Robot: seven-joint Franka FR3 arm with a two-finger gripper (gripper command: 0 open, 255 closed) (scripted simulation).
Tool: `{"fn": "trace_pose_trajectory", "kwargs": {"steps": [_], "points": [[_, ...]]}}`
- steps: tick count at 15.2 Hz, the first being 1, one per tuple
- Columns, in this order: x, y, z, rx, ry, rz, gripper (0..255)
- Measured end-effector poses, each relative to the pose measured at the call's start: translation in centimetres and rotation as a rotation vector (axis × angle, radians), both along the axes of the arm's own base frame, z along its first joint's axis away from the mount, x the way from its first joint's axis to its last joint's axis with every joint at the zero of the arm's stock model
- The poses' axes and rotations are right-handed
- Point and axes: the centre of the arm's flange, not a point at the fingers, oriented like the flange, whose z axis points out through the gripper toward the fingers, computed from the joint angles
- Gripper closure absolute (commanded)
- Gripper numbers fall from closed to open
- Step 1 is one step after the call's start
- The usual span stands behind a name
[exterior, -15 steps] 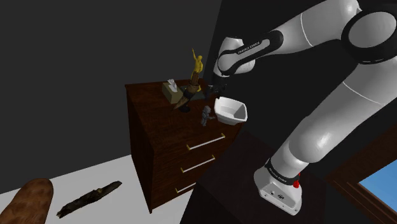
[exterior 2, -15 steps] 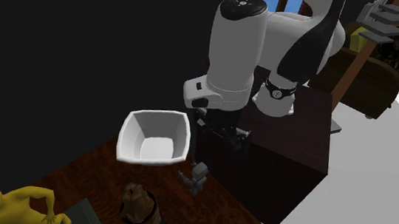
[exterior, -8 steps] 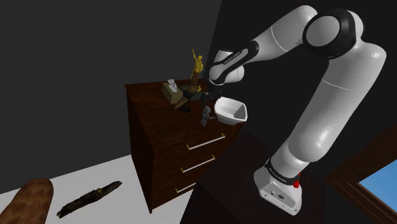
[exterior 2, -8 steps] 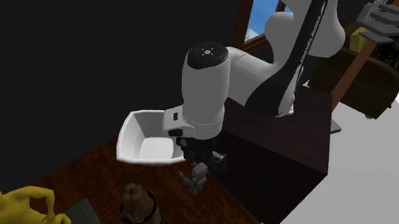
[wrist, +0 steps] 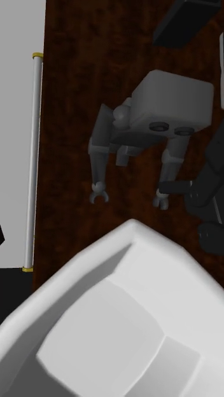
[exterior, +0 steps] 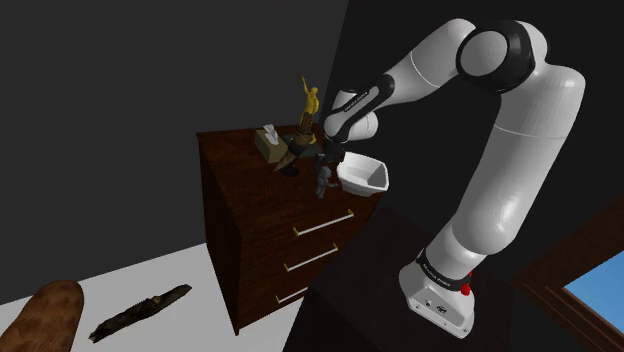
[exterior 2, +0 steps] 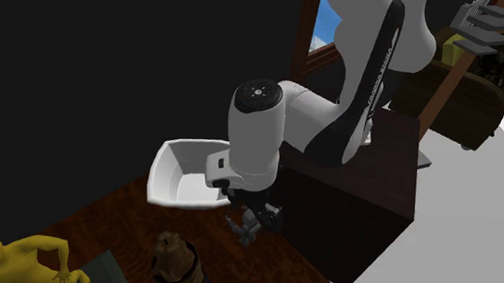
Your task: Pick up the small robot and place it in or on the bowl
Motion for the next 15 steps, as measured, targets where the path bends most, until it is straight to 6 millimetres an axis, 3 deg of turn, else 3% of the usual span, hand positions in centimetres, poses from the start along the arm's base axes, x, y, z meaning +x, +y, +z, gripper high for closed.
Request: {"fn": "trace_pose_trajectory", "kwargs": {"steps": [5,6,15], "points": [[-0.03,-0.03,-0.22,0.0,0.0,0.0,0],[-0.03,-0.03,-0.22,0.0,0.0,0.0,255],[-0.01,-0.02,-0.2,0.0,-0.001,0.0,255]]}}
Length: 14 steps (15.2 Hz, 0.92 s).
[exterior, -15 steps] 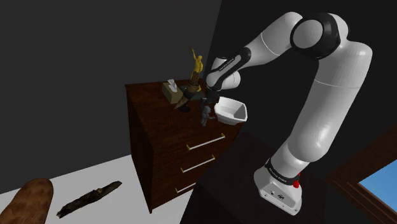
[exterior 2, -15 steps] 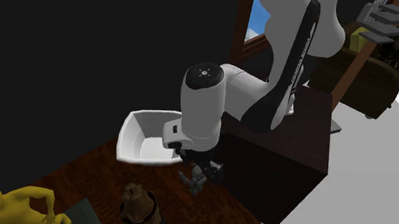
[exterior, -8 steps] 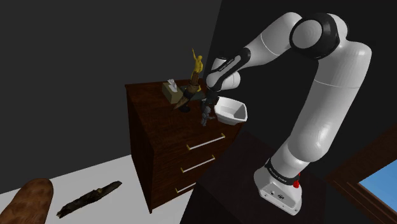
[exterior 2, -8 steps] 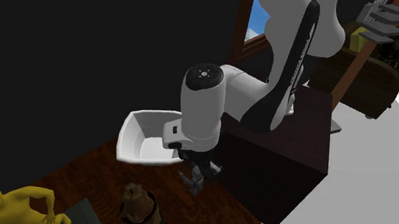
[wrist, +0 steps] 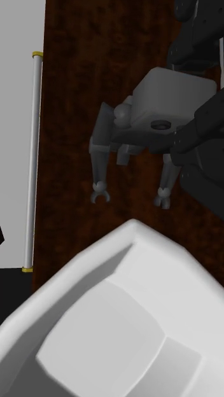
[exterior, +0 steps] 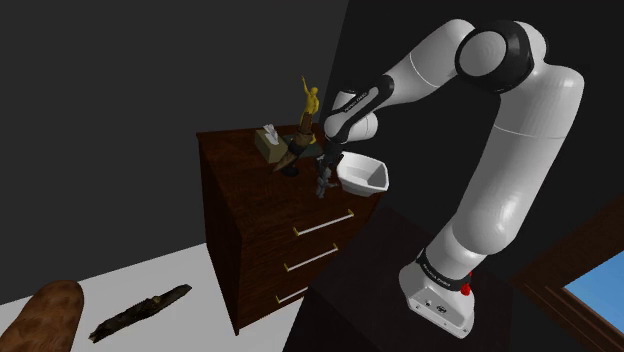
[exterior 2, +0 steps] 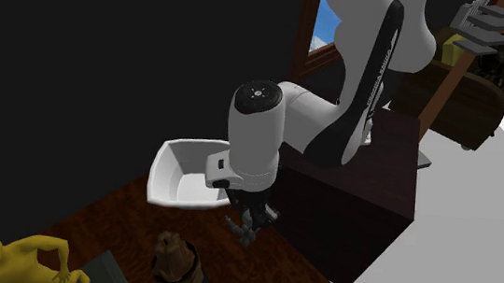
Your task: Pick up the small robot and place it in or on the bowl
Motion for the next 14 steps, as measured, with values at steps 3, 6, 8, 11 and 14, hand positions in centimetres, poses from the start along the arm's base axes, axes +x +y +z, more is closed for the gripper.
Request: {"fn": "trace_pose_trajectory", "kwargs": {"steps": [3,6,8,11,14], "points": [[0.0,-0.1,0.6,0.0,0.0,0.0,255],[0.1,0.0,2.1,0.0,0.0,0.0,255],[0.1,0.0,3.2,0.0,0.0,0.0,255],[-0.1,-0.1,4.7,0.0,0.0,0.0,255],[-0.1,-0.1,6.3,0.0,0.0,0.0,255]]}}
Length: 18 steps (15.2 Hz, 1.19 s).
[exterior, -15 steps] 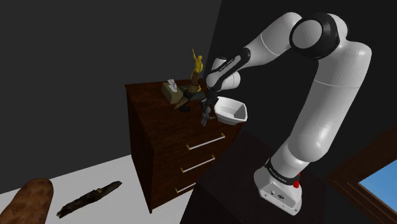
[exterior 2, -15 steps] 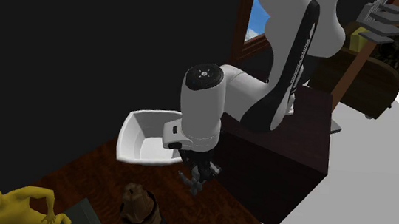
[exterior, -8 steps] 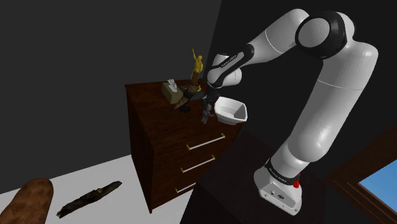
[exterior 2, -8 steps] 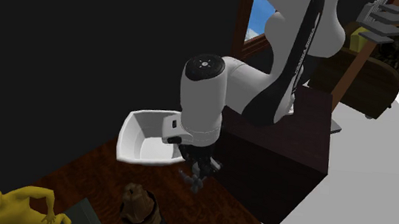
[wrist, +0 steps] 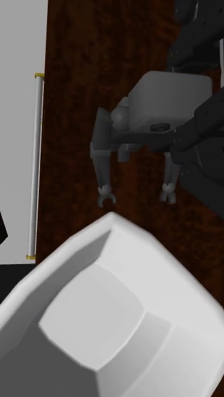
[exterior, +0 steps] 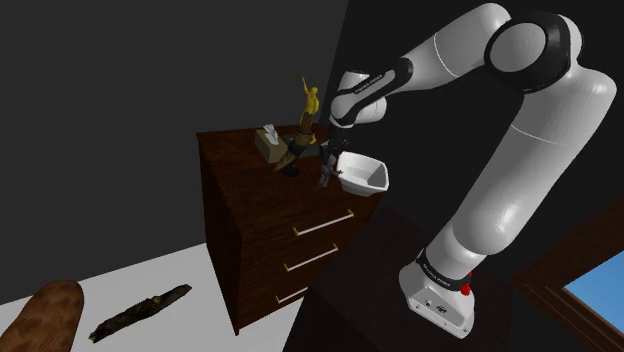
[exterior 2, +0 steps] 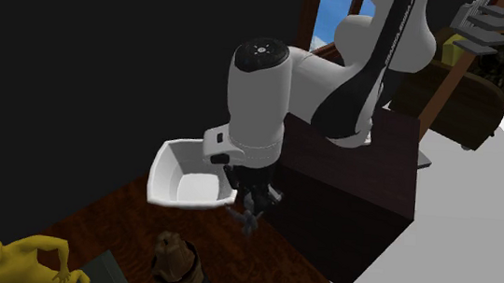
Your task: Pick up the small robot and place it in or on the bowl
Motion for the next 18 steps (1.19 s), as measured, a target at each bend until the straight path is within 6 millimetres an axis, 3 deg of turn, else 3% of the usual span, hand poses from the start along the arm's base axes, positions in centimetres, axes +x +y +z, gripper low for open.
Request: {"fn": "trace_pose_trajectory", "kwargs": {"steps": [18], "points": [[0.0,0.0,9.5,0.0,0.0,0.0,255]]}}
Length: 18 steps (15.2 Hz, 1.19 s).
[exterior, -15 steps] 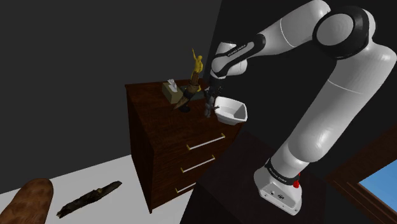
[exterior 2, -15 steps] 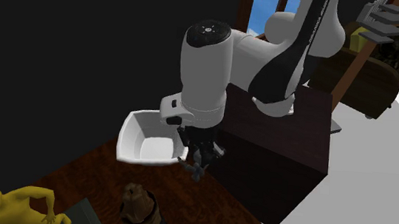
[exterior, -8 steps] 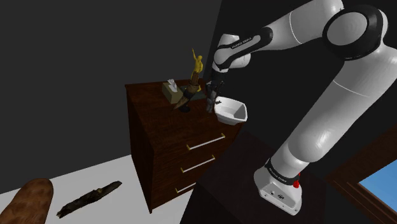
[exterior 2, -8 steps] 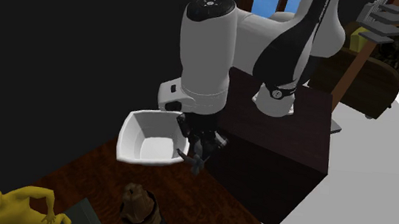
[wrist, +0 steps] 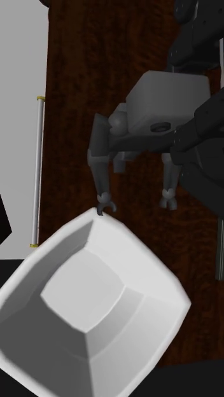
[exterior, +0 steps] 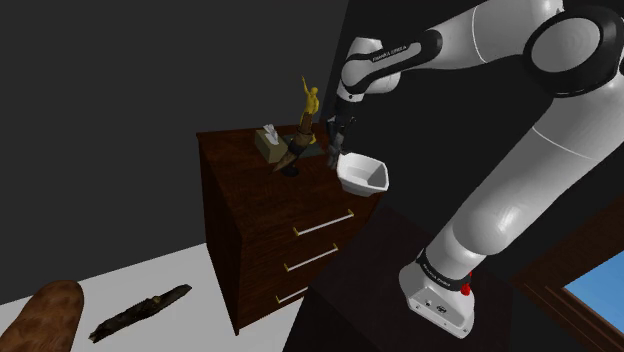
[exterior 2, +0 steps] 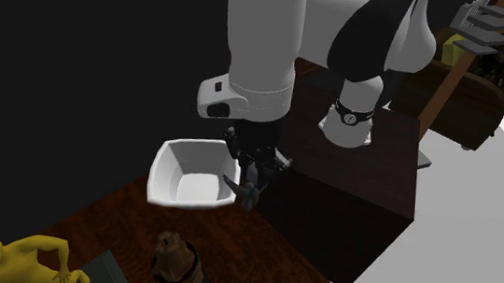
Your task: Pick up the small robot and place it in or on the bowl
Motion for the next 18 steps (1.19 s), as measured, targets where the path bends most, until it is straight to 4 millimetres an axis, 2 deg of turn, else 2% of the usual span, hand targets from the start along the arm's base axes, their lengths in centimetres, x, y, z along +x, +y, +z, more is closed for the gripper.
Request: {"fn": "trace_pose_trajectory", "kwargs": {"steps": [2,3,10,18], "points": [[0.1,0.1,0.9,0.0,0.0,0.0,255],[-0.2,-0.5,1.3,0.0,0.0,0.0,255],[-2.2,-8.5,3.5,0.0,0.0,-0.001,255],[-5.9,-17.9,5.9,0.0,0.0,-0.001,255]]}}
